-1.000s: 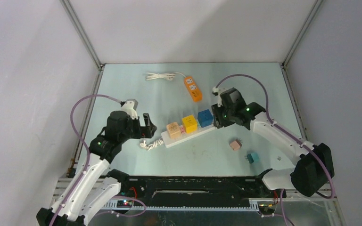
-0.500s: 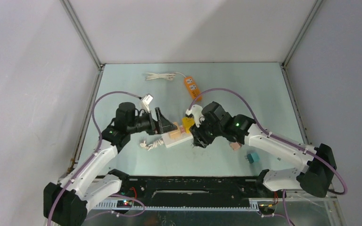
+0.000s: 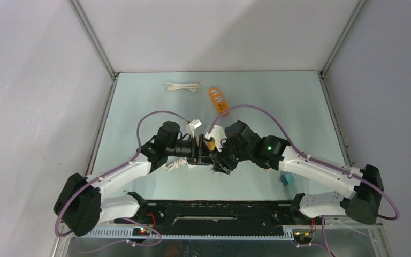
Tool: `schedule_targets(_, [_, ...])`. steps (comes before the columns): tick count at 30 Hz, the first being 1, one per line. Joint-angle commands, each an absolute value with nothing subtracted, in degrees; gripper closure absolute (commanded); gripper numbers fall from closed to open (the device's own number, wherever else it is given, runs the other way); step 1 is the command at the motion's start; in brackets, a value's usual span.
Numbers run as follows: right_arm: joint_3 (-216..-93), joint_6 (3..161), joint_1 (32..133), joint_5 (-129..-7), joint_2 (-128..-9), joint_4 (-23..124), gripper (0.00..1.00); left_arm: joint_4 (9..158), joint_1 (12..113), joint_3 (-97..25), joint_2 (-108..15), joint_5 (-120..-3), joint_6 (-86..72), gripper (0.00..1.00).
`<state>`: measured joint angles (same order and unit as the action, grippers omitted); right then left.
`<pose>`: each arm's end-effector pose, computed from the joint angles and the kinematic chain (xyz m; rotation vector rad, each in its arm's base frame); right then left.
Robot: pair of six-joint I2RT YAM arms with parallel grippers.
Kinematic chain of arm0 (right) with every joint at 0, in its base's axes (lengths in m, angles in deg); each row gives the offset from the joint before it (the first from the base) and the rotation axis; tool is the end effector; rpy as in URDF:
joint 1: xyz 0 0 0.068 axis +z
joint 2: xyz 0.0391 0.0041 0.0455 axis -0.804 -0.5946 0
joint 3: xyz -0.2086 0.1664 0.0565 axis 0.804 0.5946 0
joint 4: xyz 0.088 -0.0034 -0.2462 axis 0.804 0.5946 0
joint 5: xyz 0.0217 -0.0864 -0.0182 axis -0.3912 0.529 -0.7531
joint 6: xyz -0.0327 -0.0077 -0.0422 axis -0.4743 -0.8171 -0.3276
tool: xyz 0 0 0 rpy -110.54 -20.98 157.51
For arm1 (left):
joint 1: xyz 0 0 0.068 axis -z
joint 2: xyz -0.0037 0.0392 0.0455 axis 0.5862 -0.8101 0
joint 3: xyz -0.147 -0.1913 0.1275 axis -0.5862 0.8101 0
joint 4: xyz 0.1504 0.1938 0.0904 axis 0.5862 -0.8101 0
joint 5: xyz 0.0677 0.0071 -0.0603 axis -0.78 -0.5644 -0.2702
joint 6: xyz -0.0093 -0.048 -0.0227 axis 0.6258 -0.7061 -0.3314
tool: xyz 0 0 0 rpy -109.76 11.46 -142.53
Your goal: Insert the plug
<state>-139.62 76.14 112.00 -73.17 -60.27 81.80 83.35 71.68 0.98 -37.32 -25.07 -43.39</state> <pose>0.1354 0.2361 0.2991 -1.2769 2.0808 0.7605 0.1806 -0.1612 0.2316 0.3126 2.3652 -1.6185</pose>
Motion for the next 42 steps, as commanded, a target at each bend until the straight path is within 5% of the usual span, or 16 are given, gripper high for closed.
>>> schedule_targets(1, [-141.5, 75.3, 112.4, -71.3, -58.0, 78.5, 1.0, 91.7, 73.9, 2.2, -38.7, -23.0, -47.5, 0.32])
schedule_targets(4, [-141.4, 75.3, 112.4, -69.6, -57.8, 78.5, 1.0, 94.9, 74.6, 3.0, -39.5, -22.6, -49.2, 0.46])
schedule_targets(8, [-141.5, 75.5, 112.4, -67.0, -57.8, 78.6, 1.0, 95.7, 75.1, 2.7, -40.6, -21.7, -49.5, 0.82])
schedule_targets(12, [-141.4, 76.3, 112.2, -65.7, -57.7, 78.4, 0.96, 93.3, 75.1, 1.2, -40.4, -22.2, -46.2, 0.99])
schedule_targets(13, [-141.4, 76.6, 112.1, -65.6, -57.7, 78.3, 0.91, 92.1, 75.1, 0.7, -40.2, -22.6, -44.8, 1.0])
schedule_targets(18, [-141.1, 78.7, 110.0, -66.2, -55.6, 78.1, 0.29, 84.4, 75.1, -1.8, -37.1, -28.9, -36.2, 1.0])
schedule_targets(23, [-139.4, 80.2, 105.7, -73.4, -50.5, 76.5, 0.05, 75.3, 75.2, -3.4, -29.9, -40.7, -25.5, 1.0])
schedule_targets(28, [-139.0, 82.3, 99.1, -89.0, -49.0, 75.3, 0.02, 72.2, 75.1, -2.9, -20.5, -46.8, -17.0, 1.0])
schedule_targets(34, [-139.0, 84.1, 96.1, -105.8, -51.2, 71.5, 0.03, 71.9, 75.1, -2.6, -12.1, -38.4, -8.2, 1.0])
schedule_targets(42, [-139.0, 86.1, 96.9, -114.6, -56.4, 65.6, 0.16, 72.0, 75.2, -3.4, -11.1, -28.5, -5.6, 1.0])
